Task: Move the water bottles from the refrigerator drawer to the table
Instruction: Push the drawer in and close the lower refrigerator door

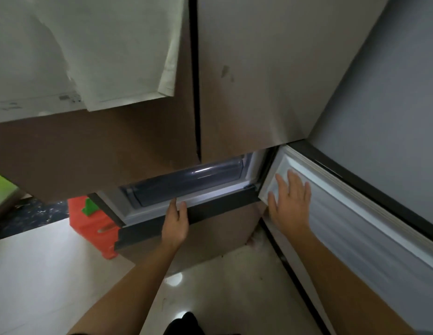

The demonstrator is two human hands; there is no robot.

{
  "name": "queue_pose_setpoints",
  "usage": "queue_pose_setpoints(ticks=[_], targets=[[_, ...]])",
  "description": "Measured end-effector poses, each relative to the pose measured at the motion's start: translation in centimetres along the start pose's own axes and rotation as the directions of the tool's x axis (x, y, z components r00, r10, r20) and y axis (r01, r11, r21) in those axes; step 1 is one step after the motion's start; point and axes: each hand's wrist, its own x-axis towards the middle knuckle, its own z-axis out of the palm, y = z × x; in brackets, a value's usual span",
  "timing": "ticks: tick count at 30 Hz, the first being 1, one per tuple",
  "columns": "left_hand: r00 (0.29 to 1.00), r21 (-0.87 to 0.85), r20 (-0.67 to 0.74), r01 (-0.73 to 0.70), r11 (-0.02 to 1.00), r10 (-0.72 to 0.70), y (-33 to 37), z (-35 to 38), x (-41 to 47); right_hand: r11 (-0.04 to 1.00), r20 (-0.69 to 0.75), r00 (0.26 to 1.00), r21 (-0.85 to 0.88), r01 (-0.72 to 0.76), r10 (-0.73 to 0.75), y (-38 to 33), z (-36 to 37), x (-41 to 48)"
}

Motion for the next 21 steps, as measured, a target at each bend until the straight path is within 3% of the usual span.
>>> queue_pose_setpoints(ticks=[4,9,14,18,21], targets=[[0.999,-0.089,0.045,0.006,0.996,-0.002,3.5,6.2,-5.5,0.998,-0.133,0.991,-0.06,-0.037,0.028,7.5,-6.8,-2.4],[0.978,-0.208,0.207,0.057,0.976,-0.013,8.0,15.5,-14.0,0.96,-0.141,0.955,-0.067,-0.273,0.262,18.2,-13.5,-6.9],[0.873,-0.337,0.488,0.188,0.923,0.0,11.2,23.5,-22.1,0.903,0.115,0.9,-0.147,-0.403,0.42,27.4,-18.3,-11.2],[0.818,-0.314,0.573,0.268,0.911,-0.044,12.7,26.8,-27.2,0.942,0.371,0.867,-0.083,-0.324,0.331,29.3,-21.1,-12.7],[0.819,-0.306,0.57,0.283,0.909,-0.063,12.2,27.7,-29.9,0.944,0.543,0.788,-0.03,-0.327,0.29,27.9,-22.7,-13.1]])
